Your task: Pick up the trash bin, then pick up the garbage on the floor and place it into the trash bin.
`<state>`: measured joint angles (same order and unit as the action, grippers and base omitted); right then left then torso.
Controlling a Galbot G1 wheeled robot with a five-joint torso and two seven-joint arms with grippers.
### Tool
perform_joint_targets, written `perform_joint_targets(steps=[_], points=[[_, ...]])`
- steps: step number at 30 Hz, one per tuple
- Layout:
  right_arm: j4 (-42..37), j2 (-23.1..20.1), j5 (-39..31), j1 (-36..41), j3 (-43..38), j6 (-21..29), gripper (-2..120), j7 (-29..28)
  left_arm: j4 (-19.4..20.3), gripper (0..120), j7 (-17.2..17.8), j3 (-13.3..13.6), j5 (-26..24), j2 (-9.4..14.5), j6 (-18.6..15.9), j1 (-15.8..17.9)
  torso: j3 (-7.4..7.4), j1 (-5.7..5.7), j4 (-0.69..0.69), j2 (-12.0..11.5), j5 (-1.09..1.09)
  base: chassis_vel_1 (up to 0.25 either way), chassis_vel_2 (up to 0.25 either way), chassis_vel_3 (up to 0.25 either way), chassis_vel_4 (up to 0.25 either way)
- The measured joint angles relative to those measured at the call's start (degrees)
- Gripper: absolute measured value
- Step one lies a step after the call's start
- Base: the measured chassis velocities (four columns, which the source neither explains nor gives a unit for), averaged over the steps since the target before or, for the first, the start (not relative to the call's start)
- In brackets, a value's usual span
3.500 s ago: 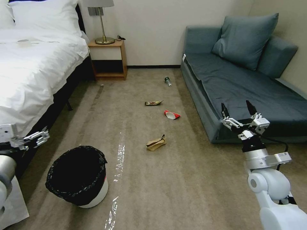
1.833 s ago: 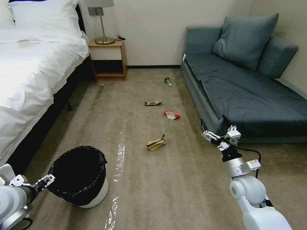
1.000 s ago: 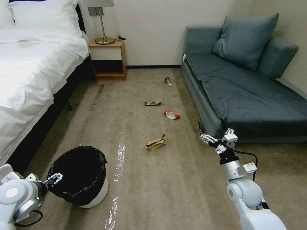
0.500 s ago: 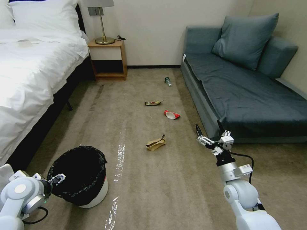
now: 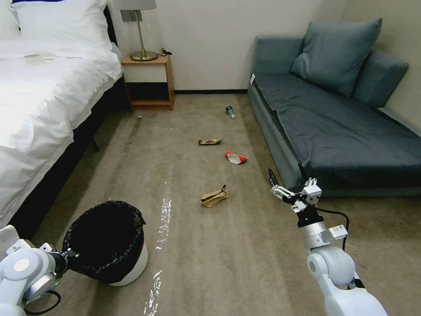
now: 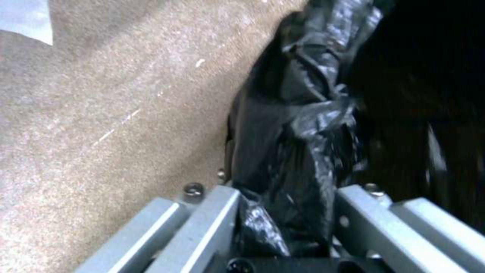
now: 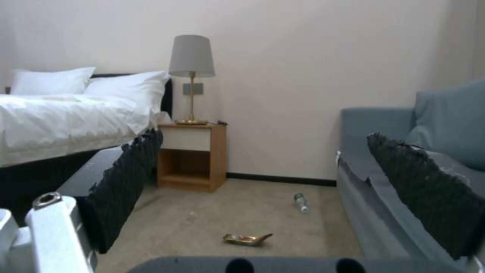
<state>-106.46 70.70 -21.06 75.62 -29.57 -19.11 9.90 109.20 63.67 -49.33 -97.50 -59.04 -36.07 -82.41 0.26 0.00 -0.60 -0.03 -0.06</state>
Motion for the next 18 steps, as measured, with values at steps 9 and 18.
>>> perform_joint_targets(steps=[9, 18], points=[[-0.45, -0.35, -0.03, 1.2, -0.41, -0.21, 100, -0.07, -0.61, 1, -1.75, 0.06, 0.44, -0.23, -0.59, -0.33, 0.0, 0.0, 0.01, 0.0, 0.04, 0.0, 0.0, 0.0, 0.0], [-0.28, 0.02, -0.48, 0.91, -1.41, -0.5, 100, -0.63, 3.2, 1, -13.16, 0.23, 11.37, -0.2, -0.96, -1.47, 0.0, 0.0, -0.01, 0.0, -0.01, 0.0, 0.0, 0.0, 0.0]])
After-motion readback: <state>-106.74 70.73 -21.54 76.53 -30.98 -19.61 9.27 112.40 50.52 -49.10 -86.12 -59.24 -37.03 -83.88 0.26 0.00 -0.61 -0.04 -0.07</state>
